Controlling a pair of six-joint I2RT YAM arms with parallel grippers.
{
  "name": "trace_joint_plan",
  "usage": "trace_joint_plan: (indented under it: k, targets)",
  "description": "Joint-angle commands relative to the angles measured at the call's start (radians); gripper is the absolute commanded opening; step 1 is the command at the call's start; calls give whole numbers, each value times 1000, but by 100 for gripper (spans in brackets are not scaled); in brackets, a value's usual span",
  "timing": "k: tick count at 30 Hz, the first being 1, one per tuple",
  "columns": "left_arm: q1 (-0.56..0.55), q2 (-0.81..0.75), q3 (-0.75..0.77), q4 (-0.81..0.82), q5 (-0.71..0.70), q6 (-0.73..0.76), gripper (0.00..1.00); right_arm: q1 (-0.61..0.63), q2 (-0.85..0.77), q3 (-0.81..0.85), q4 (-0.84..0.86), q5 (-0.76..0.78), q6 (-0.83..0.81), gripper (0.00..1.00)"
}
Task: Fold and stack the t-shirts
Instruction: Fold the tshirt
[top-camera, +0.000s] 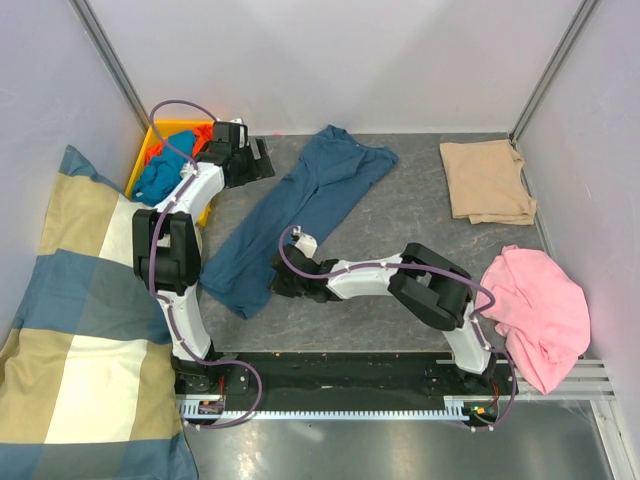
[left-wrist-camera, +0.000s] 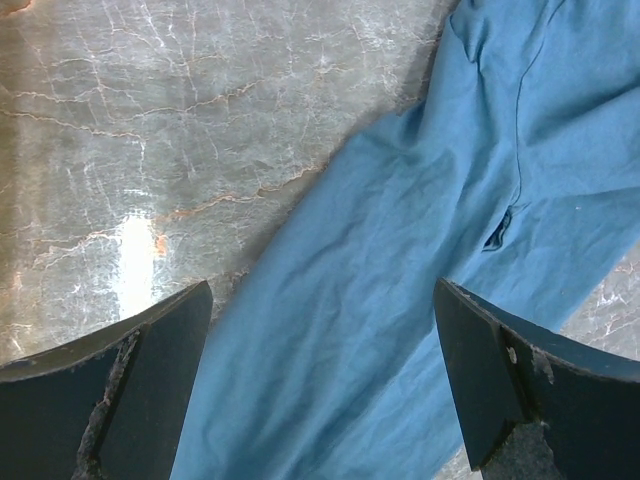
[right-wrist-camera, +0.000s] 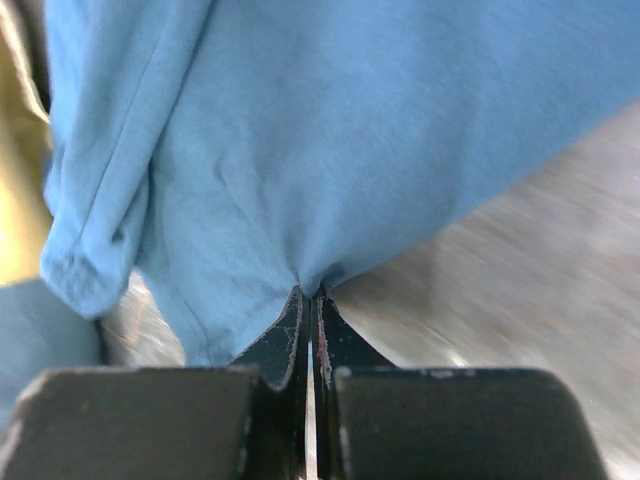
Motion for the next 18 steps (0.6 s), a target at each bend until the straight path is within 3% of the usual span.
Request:
trace_joint_plan:
  k: [1,5,11,18]
  targets:
    - [4,-48,-6,-9,21,2,100,-11,-134,-173,-210,83,-56,0]
    - [1,-65,-29,-30,38,-24,100,-12,-283,-354,-279,104,-66,0]
    - [-3,-116,-110,-29,55,-63,100,-12,-457,-502,-512,190,-56,0]
    - [-9,-183,-181,-30,48,-90,100,-15,-678,-589,-725,322,-8,3]
